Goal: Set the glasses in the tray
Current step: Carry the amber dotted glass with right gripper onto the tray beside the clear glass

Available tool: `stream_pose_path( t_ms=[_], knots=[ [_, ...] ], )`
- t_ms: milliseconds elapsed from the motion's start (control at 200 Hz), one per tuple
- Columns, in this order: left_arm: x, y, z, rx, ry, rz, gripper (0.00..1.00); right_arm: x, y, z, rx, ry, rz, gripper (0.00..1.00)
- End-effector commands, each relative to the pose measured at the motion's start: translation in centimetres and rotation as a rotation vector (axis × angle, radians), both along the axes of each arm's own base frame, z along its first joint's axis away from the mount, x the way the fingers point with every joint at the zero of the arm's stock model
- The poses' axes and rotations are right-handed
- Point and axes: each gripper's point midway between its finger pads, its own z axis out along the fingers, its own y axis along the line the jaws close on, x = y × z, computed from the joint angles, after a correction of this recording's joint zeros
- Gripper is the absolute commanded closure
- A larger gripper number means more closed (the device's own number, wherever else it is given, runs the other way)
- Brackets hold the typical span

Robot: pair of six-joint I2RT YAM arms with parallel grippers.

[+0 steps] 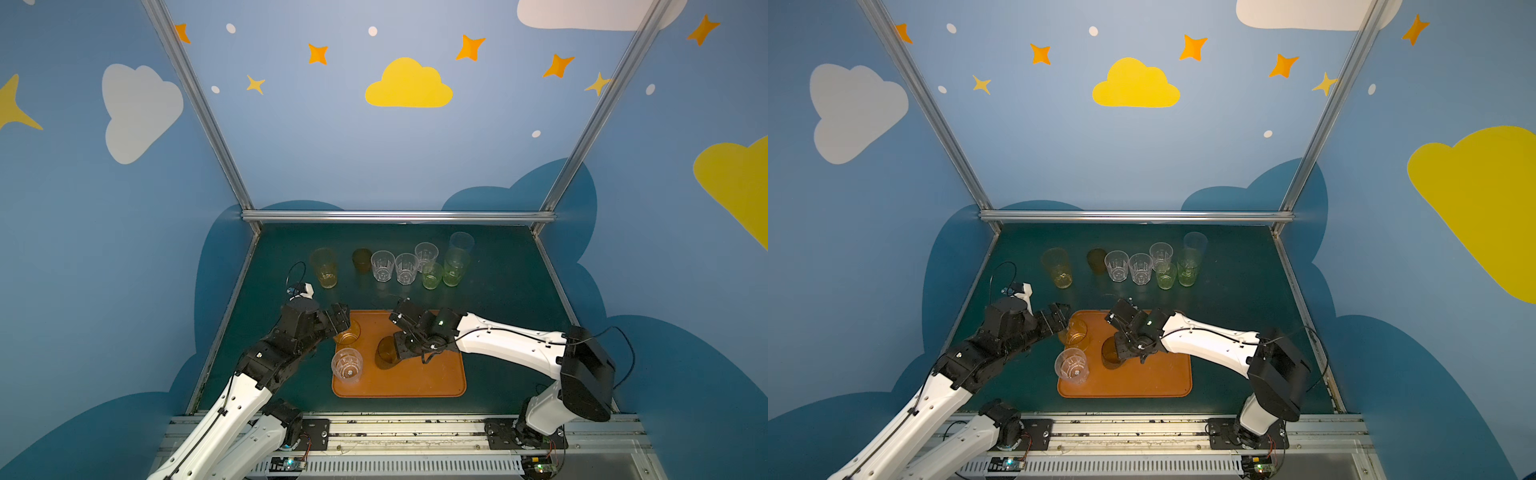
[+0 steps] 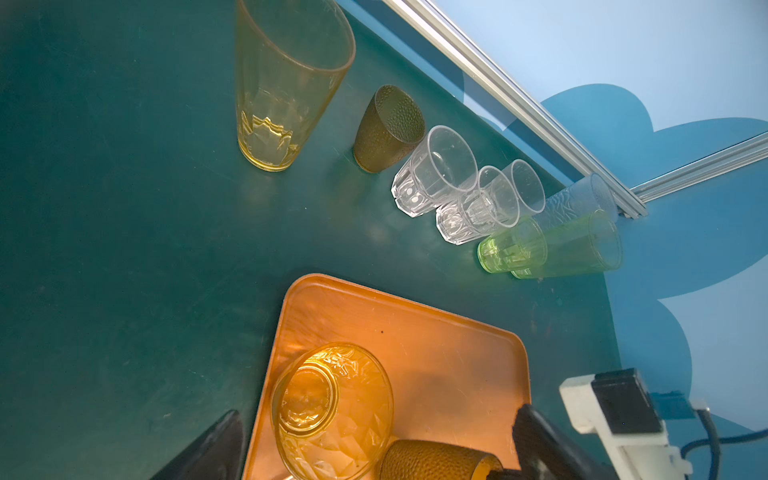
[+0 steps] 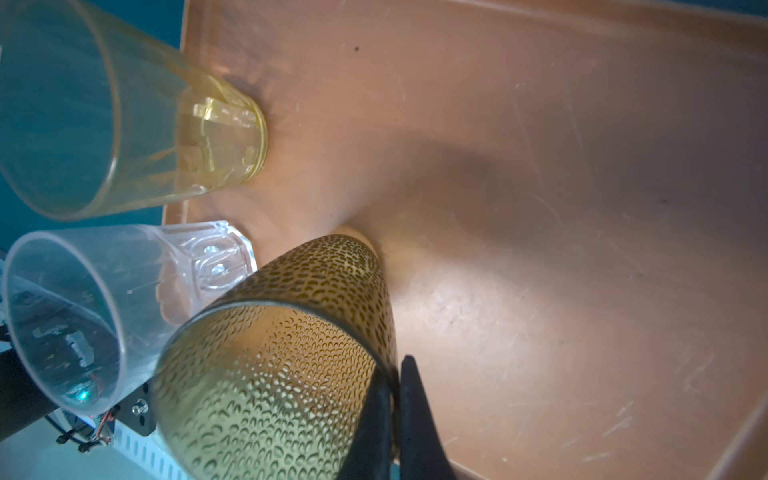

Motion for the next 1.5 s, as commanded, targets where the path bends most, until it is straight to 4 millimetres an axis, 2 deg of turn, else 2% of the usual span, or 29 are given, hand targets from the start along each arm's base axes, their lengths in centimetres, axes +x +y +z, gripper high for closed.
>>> stream_pose_path(
  t_ms=[0, 195, 391, 806, 916, 1147, 1247, 1492],
  knots=[
    [0.1, 0.0, -0.1, 0.006, -0.007, -0.011, 0.00, -0.9, 0.1, 0.6, -0.011, 0.015, 0.009, 1.00],
    [0.0, 0.3, -0.1, 0.011, -0.011, 0.001, 0.00, -2.1, 0.0, 0.6, -0.067, 0.013, 0.023, 1.00],
    [-0.1, 0.5, 0.0, 0.002, -0.021, 0.012, 0.00, -3.1, 1.2, 0.1, -0.055, 0.044, 0.047, 1.00],
    [-0.2, 0.7, -0.1, 0.000, -0.027, 0.018, 0.00, -3.2, 2.4, 0.3, -0.083, 0.042, 0.072, 1.00],
    [-0.2, 0.7, -0.2, 0.000, -0.027, 0.018, 0.00, -3.2, 2.6, 0.3, -0.082, 0.044, 0.075, 0.95],
    [-0.2, 0.7, -0.3, -0.001, -0.026, 0.019, 0.00, -3.3, 2.9, 0.6, -0.072, 0.045, 0.087, 0.93],
    [-0.1, 0.7, -0.3, -0.003, -0.025, 0.020, 0.00, -3.3, 2.8, 0.7, -0.075, 0.041, 0.086, 0.86],
    [-0.1, 0.6, -0.4, -0.002, -0.022, 0.017, 0.00, -3.4, 3.1, 0.9, -0.056, 0.044, 0.099, 0.80]
  ],
)
